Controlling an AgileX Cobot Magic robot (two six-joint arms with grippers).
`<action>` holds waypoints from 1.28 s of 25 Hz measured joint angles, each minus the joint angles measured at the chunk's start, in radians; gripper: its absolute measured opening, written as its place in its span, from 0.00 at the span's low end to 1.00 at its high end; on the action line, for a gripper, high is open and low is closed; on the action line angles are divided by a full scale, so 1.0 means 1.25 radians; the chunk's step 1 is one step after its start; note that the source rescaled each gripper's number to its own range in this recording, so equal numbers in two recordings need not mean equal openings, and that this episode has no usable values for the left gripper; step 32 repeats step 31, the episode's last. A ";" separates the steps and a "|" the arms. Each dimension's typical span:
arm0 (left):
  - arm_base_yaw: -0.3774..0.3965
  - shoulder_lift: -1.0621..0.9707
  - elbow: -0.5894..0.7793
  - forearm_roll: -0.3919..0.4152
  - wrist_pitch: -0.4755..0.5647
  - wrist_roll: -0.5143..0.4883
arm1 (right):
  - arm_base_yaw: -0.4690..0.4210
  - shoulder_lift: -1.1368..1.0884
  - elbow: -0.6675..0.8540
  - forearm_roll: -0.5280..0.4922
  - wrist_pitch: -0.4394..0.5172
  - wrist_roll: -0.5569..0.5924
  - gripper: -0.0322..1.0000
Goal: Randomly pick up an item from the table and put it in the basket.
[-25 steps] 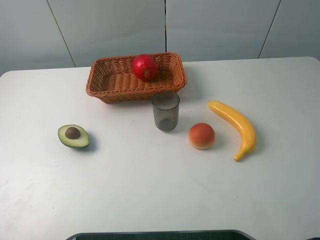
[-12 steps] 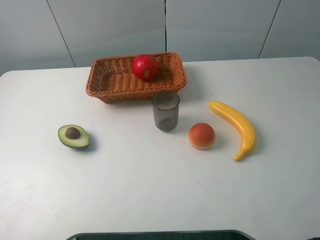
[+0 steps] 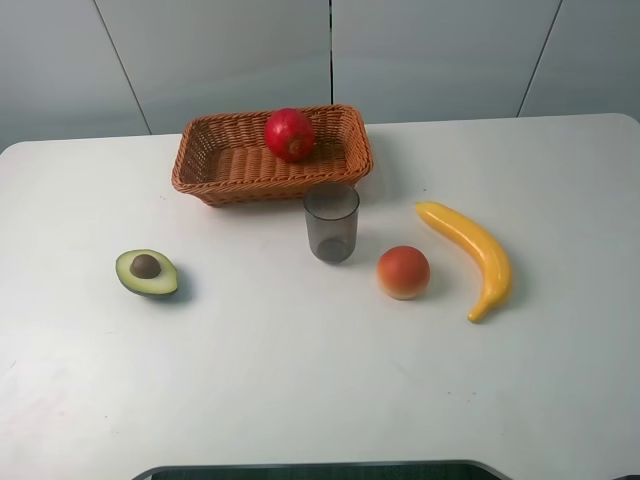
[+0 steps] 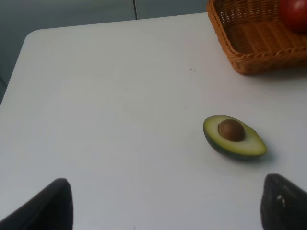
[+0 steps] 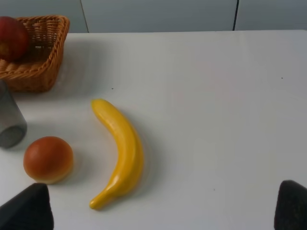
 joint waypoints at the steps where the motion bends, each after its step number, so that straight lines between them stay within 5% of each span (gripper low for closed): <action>1: 0.000 -0.001 0.000 0.000 0.000 0.000 | 0.000 0.000 0.000 0.000 0.000 -0.001 0.99; 32: 0.000 0.000 0.000 0.000 0.000 0.000 | 0.000 0.000 0.000 0.003 -0.002 -0.008 0.99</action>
